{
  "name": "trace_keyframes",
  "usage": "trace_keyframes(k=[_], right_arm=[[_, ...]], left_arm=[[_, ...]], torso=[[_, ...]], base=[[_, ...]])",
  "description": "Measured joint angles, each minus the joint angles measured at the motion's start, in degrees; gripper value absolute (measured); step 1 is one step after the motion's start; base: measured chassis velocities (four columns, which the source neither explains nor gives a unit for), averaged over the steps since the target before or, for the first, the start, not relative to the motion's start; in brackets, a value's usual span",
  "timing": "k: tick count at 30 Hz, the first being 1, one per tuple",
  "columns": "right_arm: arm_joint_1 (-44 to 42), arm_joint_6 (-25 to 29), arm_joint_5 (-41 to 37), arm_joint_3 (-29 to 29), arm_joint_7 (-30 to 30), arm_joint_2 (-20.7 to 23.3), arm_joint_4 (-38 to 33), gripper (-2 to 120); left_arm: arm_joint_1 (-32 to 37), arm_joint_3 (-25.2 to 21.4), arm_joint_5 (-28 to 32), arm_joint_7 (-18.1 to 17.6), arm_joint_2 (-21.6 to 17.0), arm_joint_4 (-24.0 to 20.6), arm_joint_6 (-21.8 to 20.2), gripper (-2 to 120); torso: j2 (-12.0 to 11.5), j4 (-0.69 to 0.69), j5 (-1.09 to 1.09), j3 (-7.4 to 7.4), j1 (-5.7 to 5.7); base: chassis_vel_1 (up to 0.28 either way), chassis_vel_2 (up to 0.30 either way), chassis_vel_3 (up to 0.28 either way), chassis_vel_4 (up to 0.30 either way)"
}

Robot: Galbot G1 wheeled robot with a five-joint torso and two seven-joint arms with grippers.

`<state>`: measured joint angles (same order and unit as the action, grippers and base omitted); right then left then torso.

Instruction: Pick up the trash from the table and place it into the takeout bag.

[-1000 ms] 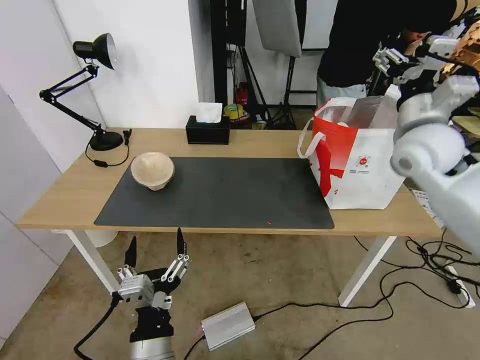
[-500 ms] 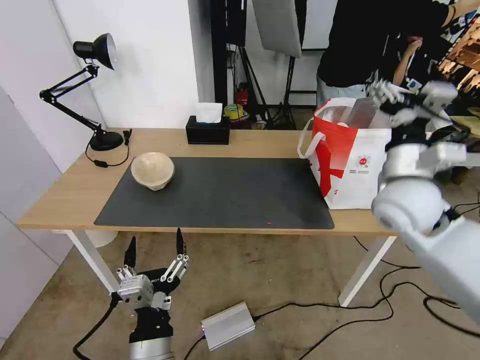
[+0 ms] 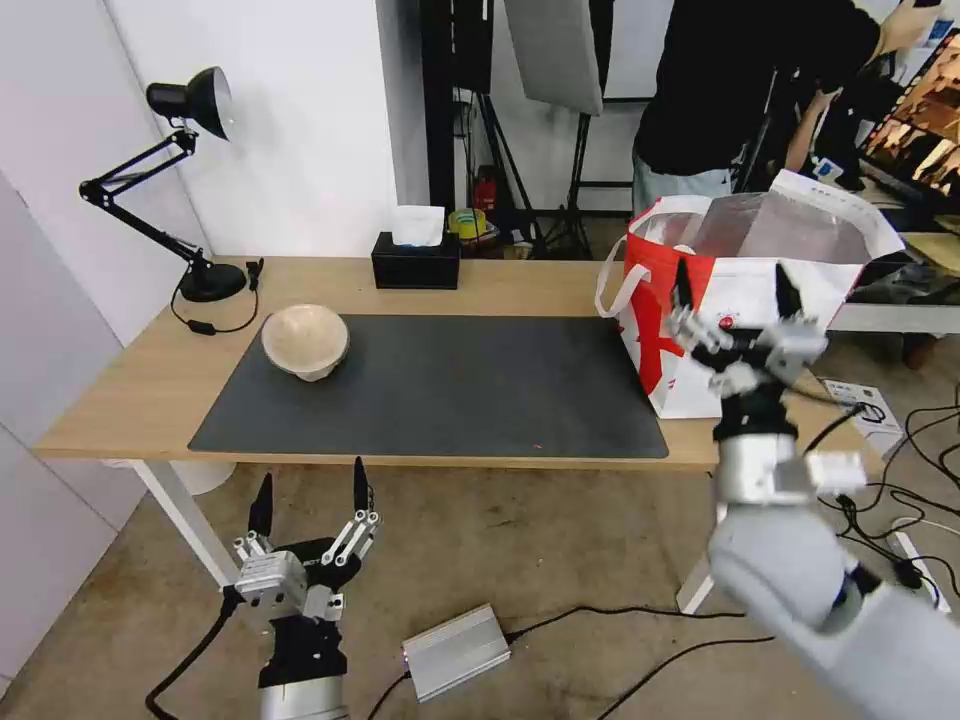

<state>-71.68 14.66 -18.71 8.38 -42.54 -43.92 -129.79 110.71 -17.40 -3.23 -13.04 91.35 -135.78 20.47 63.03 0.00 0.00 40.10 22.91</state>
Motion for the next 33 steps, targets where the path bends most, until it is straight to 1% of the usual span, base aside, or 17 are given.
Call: trace_keyframes(k=[3, 4, 5, 7, 14, 22, 33], right_arm=[[-4.5, 0.0, 1.01, 0.02, 0.01, -0.61, -1.26, 100], [-6.97, 0.0, 2.42, -0.13, 0.03, -0.99, -1.64, 100], [-6.97, 0.0, 2.42, -0.13, 0.03, -0.99, -1.64, 100], [-10.49, 0.2, 5.16, -0.73, 0.08, -1.65, -1.7, 100], [-16.93, 0.14, 7.59, -3.16, -0.22, -2.95, -1.4, 100], [-20.23, -1.17, 10.91, -5.57, -1.0, -3.75, -0.46, 100], [-21.36, -2.78, 11.0, -6.39, -2.38, -2.96, -0.28, 100]], left_arm=[[-0.02, 0.02, -0.02, 0.01, 0.0, -0.01, 0.0, 100], [-0.02, 0.09, -0.12, 0.01, 0.0, -0.01, 0.0, 100], [-0.02, 0.09, -0.12, 0.01, 0.0, -0.01, 0.0, 100], [0.09, 0.05, -0.24, 0.01, 0.0, -0.02, 0.0, 100], [0.29, -0.14, -0.19, -0.04, -0.03, -0.2, 0.0, 100], [0.13, -0.28, -0.04, -0.08, -0.05, -0.13, 0.0, 100], [-0.08, -0.46, 0.26, -0.13, -0.06, 0.03, 0.0, 100]], torso=[[0.0, 0.0, 0.0, 0.0, 0.0], [0.0, 0.0, 0.0, 0.0, 0.0], [0.0, 0.0, 0.0, 0.0, 0.0], [0.0, -0.01, 0.0, 0.0, 0.0], [0.0, 0.0, 0.0, 0.0, 0.0], [0.0, 0.0, 0.0, 0.0, 0.01], [0.0, 0.0, 0.0, 0.0, 0.01]], base=[[0.0, 0.0, 0.0, 0.0], [0.0, 0.0, 0.0, 0.0], [0.0, 0.0, 0.0, 0.0], [0.0, 0.0, 0.0, 0.0], [0.0, 0.0, 0.0, 0.0], [0.0, 0.0, 0.0, 0.0], [0.0, 0.0, 0.0, 0.0]])
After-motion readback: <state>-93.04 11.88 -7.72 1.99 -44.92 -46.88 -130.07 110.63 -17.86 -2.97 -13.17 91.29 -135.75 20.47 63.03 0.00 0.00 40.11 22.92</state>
